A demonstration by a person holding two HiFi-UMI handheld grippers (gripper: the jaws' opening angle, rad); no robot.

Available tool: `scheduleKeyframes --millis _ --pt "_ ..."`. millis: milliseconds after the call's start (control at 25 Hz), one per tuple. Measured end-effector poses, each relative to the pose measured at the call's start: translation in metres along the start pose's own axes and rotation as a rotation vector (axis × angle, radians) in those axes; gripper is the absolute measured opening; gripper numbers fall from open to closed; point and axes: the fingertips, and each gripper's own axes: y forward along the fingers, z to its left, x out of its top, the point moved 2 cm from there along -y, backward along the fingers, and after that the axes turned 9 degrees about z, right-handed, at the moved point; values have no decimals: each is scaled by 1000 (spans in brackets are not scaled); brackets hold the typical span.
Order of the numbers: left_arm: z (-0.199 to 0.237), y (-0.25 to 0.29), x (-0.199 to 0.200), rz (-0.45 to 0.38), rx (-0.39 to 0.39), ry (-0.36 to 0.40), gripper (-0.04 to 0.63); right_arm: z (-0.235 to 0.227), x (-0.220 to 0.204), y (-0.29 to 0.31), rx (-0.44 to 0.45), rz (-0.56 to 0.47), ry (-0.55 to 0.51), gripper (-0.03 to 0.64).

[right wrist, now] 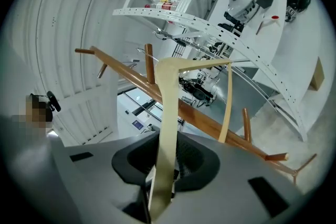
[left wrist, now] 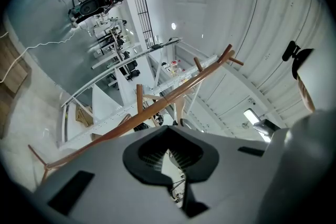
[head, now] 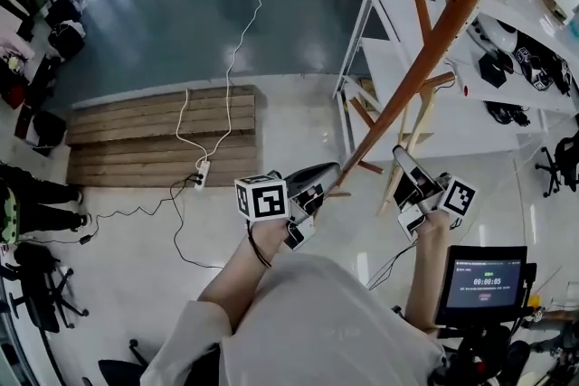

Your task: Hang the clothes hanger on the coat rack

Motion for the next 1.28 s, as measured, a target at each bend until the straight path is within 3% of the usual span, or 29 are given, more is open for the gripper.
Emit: scheduleKeyframes --millis 1040,1280 --pt "15 -43 -31 -55 67 -45 6 -8 -56 26 39 74 49 86" --pt "15 -47 -31 -66 80 -42 6 -12 -60 29 -30 83 -24 87"
